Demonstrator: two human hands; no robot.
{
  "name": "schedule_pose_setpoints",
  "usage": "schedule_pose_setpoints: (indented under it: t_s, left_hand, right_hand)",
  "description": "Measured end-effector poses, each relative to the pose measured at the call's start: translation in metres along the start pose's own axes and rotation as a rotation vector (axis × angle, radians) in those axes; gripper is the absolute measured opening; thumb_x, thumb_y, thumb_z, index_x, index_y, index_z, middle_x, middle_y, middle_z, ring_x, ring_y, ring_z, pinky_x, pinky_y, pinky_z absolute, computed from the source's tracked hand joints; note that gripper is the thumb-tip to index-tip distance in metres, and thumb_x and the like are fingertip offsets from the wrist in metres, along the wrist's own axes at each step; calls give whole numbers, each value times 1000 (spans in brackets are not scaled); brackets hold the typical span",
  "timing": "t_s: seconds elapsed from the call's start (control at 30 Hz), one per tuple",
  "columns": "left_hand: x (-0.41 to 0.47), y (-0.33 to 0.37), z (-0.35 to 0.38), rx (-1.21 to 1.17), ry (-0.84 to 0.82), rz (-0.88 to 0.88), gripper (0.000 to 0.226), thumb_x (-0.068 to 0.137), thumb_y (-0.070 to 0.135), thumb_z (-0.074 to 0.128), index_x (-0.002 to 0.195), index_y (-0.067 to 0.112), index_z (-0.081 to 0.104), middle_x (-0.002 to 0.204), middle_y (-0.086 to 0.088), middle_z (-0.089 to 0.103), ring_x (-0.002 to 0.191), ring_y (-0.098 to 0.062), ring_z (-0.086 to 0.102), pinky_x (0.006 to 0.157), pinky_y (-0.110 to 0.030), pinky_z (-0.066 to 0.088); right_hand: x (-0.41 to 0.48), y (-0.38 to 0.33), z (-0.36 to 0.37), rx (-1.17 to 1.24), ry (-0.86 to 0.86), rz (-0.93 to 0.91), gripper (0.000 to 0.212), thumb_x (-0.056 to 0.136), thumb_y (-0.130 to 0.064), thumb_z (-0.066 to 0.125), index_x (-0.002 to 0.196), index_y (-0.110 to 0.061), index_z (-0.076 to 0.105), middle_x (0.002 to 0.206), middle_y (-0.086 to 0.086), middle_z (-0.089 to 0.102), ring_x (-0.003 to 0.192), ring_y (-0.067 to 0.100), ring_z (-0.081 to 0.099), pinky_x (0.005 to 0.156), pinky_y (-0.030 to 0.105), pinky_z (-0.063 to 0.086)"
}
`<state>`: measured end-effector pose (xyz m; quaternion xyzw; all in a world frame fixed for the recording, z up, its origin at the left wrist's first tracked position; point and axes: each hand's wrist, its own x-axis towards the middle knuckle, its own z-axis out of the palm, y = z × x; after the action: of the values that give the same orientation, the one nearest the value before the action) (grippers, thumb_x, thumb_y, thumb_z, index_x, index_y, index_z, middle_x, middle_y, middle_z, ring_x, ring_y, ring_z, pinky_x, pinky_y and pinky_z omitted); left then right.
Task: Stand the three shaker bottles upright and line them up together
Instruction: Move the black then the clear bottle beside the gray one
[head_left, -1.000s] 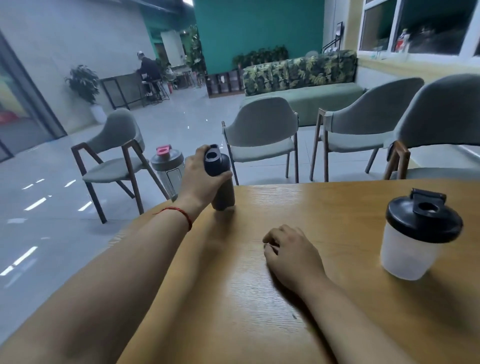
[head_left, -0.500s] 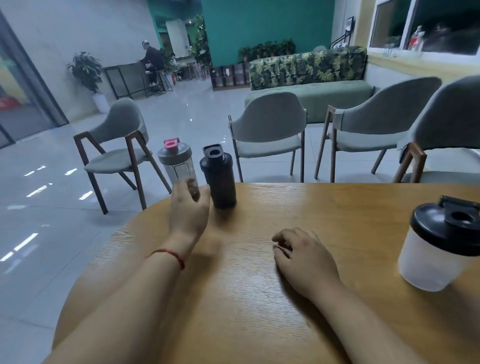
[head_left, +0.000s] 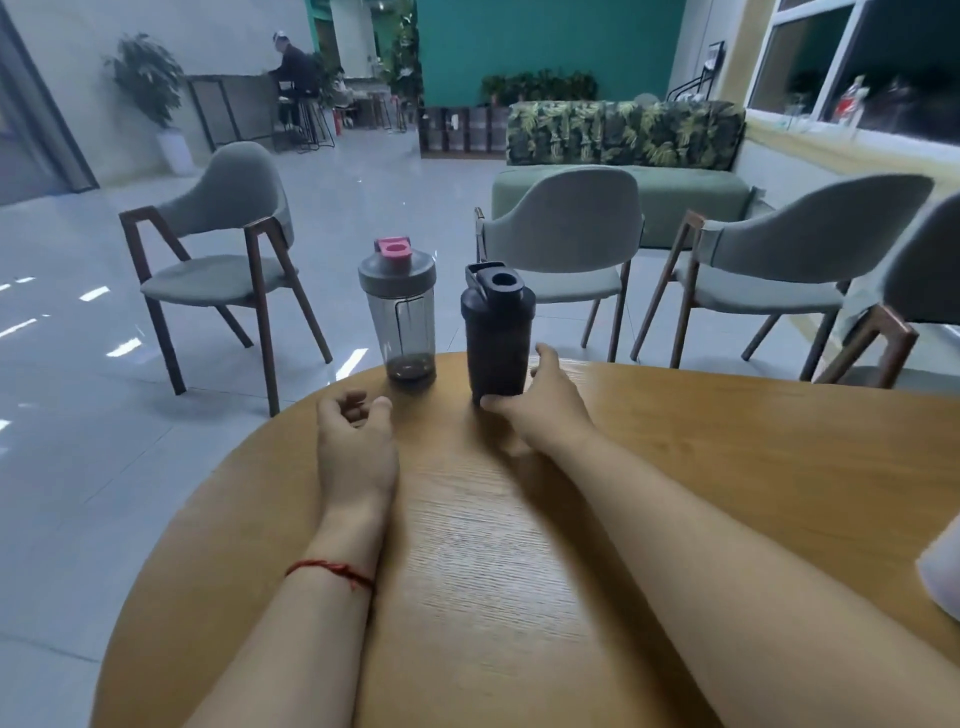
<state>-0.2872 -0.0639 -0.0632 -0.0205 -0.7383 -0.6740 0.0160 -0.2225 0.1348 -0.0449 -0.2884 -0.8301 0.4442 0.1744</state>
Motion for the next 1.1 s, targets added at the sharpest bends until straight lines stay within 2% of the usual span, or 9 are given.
schedule_pose_setpoints:
  t_s: [0.07, 0.1, 0.2, 0.27, 0.6, 0.77, 0.93, 1.03, 1.1]
  left_hand:
    - [2, 0, 1, -27, 9, -28, 34, 89, 46, 65, 118, 30, 60, 113, -9, 73, 106, -39, 73, 92, -62, 62]
    - [3, 0, 2, -36, 12, -31, 33, 90, 44, 66, 119, 28, 60, 113, -9, 73, 105, -39, 73, 92, -62, 63]
    - [5, -1, 1, -57, 16, -41, 29, 97, 37, 67, 123, 26, 59, 113, -8, 72, 104, -38, 73, 91, -62, 63]
    - [8, -3, -1, -76, 15, -64, 29, 98, 38, 66, 123, 28, 59, 115, -8, 71, 107, -40, 73, 92, -63, 63]
    - [9, -4, -1, -90, 10, -81, 29, 104, 34, 66, 130, 25, 57, 119, -6, 67, 108, -34, 71, 90, -58, 64]
    - [10, -6, 0, -77, -4, -72, 29, 105, 32, 66, 131, 24, 57, 119, -5, 66, 109, -32, 71, 91, -57, 64]
    - [9, -5, 1, -68, -12, -64, 27, 103, 32, 68, 128, 25, 58, 116, -2, 67, 110, -32, 71, 96, -60, 62]
    - [8, -4, 2, -65, -24, -46, 27, 103, 31, 68, 128, 24, 58, 114, 1, 66, 111, -29, 70, 98, -60, 61]
    - [7, -3, 2, -44, -41, -25, 26, 103, 32, 68, 126, 25, 60, 114, 3, 67, 111, -26, 70, 98, -60, 61]
  right_hand:
    - [12, -2, 10, -26, 23, -15, 83, 79, -36, 92, 146, -21, 47, 142, 6, 66, 125, 32, 66, 76, 32, 53]
    - [16, -4, 14, -38, 28, -24, 75, 79, -36, 92, 139, -21, 51, 137, 5, 69, 120, 31, 68, 72, 31, 50]
    - [27, -12, 23, -52, 36, -37, 68, 80, -38, 92, 132, -21, 52, 135, 6, 70, 119, 32, 68, 80, 34, 47]
    - [34, -17, 29, -57, 38, -38, 66, 81, -37, 91, 130, -20, 51, 134, 6, 69, 119, 32, 68, 79, 34, 47]
    - [52, -22, 43, -59, 50, -41, 70, 82, -37, 91, 135, -18, 50, 137, 7, 68, 121, 34, 67, 83, 34, 47]
    - [56, -21, 45, -74, 39, -35, 74, 81, -41, 91, 139, -19, 50, 140, 8, 68, 123, 35, 67, 89, 38, 53]
    - [59, -21, 43, -81, 22, -30, 75, 81, -41, 91, 140, -18, 50, 140, 7, 67, 119, 34, 68, 80, 33, 49]
    - [58, -19, 42, -98, 2, -23, 80, 80, -39, 92, 144, -19, 47, 141, 9, 67, 110, 32, 69, 70, 30, 52]
    - [51, -17, 37, -113, -31, -23, 91, 80, -35, 93, 152, -19, 40, 147, 11, 62, 120, 35, 68, 77, 28, 53]
